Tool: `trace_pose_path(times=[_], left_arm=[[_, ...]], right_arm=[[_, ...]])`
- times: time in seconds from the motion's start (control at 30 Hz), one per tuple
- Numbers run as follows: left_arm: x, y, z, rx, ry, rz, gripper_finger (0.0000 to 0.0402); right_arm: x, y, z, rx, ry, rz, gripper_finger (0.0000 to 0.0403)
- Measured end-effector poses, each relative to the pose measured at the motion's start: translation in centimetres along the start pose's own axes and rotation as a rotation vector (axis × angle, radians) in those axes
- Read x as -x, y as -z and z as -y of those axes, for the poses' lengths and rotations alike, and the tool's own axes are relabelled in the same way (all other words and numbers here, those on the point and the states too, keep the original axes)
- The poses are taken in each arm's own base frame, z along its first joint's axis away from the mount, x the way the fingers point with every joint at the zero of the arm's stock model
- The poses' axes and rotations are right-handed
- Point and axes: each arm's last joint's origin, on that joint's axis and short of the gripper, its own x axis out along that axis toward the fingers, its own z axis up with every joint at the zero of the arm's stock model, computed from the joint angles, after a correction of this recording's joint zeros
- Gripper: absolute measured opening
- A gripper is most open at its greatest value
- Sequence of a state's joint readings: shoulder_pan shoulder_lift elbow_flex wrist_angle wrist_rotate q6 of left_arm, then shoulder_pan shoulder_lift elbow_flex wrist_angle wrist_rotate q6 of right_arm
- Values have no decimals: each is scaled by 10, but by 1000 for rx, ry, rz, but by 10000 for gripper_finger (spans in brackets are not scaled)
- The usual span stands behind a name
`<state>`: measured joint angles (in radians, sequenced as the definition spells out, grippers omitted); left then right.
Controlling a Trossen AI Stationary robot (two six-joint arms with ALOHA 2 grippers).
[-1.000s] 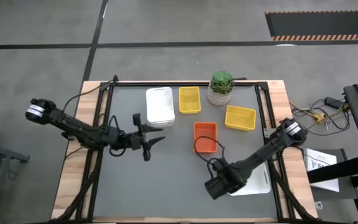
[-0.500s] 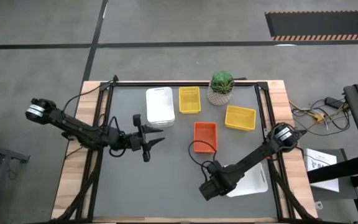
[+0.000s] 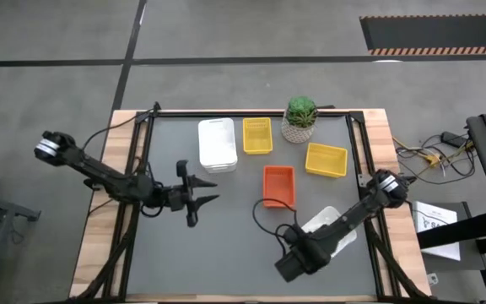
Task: Stack baskets by color
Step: Stack the bottom white bin on top of the top white bin
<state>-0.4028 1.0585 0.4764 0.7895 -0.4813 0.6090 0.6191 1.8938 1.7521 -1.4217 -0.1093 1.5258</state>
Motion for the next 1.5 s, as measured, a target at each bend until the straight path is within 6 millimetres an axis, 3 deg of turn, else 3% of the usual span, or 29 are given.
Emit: trace_pose_path(times=[0.13, 0.23, 0.37, 0.47, 0.6, 0.77, 1.2, 1.37, 1.5], left_arm=[[9, -10, -2, 20, 19, 40, 128], [16, -18, -6, 43, 15, 77, 128], [21, -21, -10, 58, 8, 99, 128], [24, -21, -12, 64, 3, 108, 128], [27, -18, -12, 64, 6, 106, 128], [28, -14, -10, 58, 13, 96, 128], [27, -14, -9, 82, 19, 93, 128], [28, -13, -8, 82, 21, 90, 128], [28, -11, -7, 78, 25, 84, 128]], right_arm=[[22, 12, 10, 86, 77, 79, 8], [35, 17, 9, 335, 39, 177, 8], [51, 15, 7, 474, 18, 276, 8], [61, 10, 5, 470, -16, 329, 8], [66, 10, 5, 289, -63, 342, 9], [48, 12, 5, 150, -36, 200, 38], [-21, 1, -6, 126, -65, 116, 196], [-43, -2, -4, 149, -53, 116, 202], [-52, -3, -2, 150, -35, 115, 173]])
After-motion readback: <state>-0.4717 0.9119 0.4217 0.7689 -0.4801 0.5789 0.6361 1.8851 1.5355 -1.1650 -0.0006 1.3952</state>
